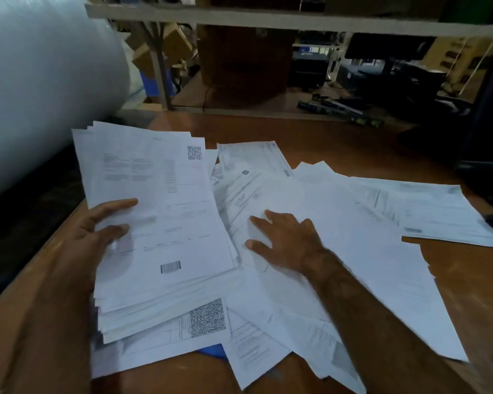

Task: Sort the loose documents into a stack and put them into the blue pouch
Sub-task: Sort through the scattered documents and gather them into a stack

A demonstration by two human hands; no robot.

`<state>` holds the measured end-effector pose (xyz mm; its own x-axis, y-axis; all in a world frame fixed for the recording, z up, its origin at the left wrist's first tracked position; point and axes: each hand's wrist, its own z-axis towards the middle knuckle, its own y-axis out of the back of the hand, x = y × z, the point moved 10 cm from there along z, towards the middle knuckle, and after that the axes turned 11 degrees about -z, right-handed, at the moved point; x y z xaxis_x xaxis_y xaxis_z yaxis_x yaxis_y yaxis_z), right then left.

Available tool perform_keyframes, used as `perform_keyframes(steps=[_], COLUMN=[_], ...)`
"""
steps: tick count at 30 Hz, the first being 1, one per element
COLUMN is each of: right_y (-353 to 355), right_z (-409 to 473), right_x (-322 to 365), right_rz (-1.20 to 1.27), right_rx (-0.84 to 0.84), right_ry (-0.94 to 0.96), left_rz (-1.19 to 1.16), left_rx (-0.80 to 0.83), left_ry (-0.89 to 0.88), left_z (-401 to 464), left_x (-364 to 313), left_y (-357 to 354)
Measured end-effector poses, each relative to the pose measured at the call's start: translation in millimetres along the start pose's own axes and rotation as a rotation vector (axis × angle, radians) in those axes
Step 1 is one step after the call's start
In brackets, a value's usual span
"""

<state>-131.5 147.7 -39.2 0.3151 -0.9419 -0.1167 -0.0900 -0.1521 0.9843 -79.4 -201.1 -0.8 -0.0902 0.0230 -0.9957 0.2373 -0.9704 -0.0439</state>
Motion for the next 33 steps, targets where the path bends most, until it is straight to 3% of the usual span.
perform_keyframes(steps=[5,10,17,20,23,26,29,33], right_y=[4,-5,-21,-7,-9,-10,-5,-1], right_z=[-23,-44,-42,-43,-44,-41,-37,-45], right_x=[-30,-61,-106,-125,-132,-128,-132,-152], right_rz=[-0.169,0.028,0.179,0.248,0.266,0.236,0.510,0.679], right_rx=[-0.018,0.017,0.275,0.190,0.089,0.064,-0.021,-0.173], right_ry=[-0.202,-0.372,-0.176,-0.232,-0.458,-0.570,-0.586,-0.658], left_rz=[-0.015,0.000,-0.063,-0.096,-0.099,-0.101,-0.107,-0.103], left_rx=[-0.041,-0.020,0.096,0.071,0.062,0.053,0.031,0.038], left_ry=[0.014,-0.021,-0.055,-0.052,-0.063,-0.065,-0.040,-0.040], left_z=[-2,1,8,11,13,13,13,11], left_x=[9,-2,0,13,17,19,22,20], left_y=[19,-1,-46,-39,-37,-34,-32,-35])
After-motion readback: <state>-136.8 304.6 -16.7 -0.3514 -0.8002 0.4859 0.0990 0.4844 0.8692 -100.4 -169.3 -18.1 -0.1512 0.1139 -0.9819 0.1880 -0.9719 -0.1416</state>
